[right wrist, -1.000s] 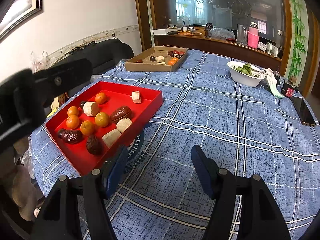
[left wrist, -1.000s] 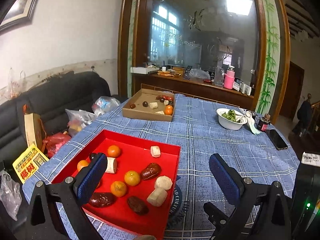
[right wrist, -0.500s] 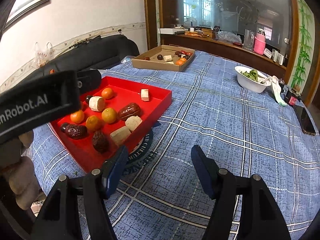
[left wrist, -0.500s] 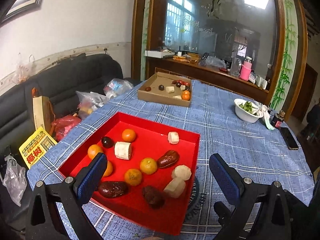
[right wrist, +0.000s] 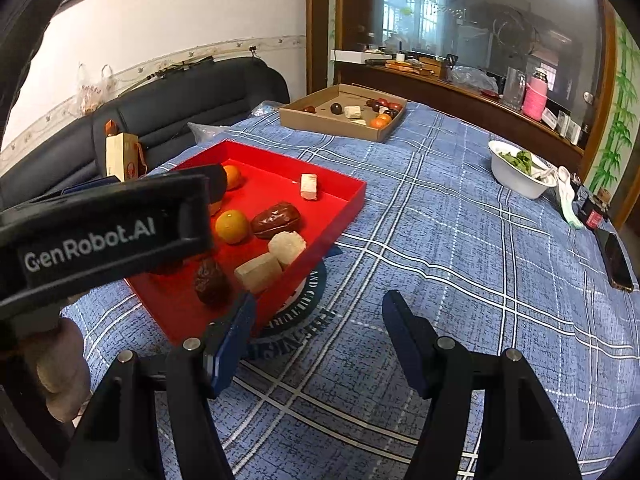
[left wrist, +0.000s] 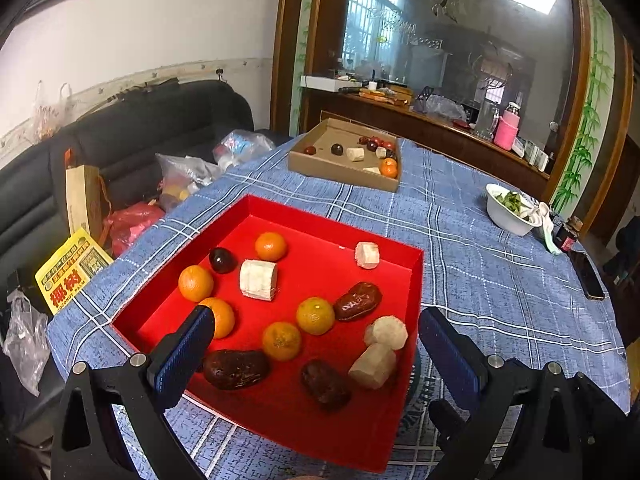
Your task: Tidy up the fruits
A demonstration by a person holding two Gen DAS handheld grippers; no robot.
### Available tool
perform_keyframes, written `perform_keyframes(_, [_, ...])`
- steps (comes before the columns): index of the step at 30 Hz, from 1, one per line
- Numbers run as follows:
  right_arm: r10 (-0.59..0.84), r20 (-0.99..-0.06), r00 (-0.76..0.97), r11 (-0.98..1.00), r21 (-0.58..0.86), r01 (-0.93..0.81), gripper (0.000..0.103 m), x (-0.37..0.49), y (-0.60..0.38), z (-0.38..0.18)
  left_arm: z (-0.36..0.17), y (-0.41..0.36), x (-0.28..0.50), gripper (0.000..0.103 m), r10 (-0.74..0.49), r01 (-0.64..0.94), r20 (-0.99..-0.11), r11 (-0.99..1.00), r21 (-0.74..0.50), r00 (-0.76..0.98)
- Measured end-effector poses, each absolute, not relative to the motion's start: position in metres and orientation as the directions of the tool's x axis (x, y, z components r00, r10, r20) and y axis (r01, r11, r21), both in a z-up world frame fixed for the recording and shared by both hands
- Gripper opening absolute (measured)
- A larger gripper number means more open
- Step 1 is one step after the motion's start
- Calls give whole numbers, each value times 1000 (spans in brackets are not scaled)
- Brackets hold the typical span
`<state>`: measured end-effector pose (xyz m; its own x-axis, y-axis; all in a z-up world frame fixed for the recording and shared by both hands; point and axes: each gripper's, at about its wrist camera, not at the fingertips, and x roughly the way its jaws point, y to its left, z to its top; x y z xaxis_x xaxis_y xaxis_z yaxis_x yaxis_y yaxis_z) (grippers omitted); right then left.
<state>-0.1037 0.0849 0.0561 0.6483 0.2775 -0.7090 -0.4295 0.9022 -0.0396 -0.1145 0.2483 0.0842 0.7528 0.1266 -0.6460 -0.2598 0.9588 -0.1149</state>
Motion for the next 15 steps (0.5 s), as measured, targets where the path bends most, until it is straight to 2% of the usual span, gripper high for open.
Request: perform_keyframes(15, [247, -728, 639, 904, -65, -423, 71, -99, 98, 49, 72, 259, -108, 103, 133, -282, -673, 952, -116, 728])
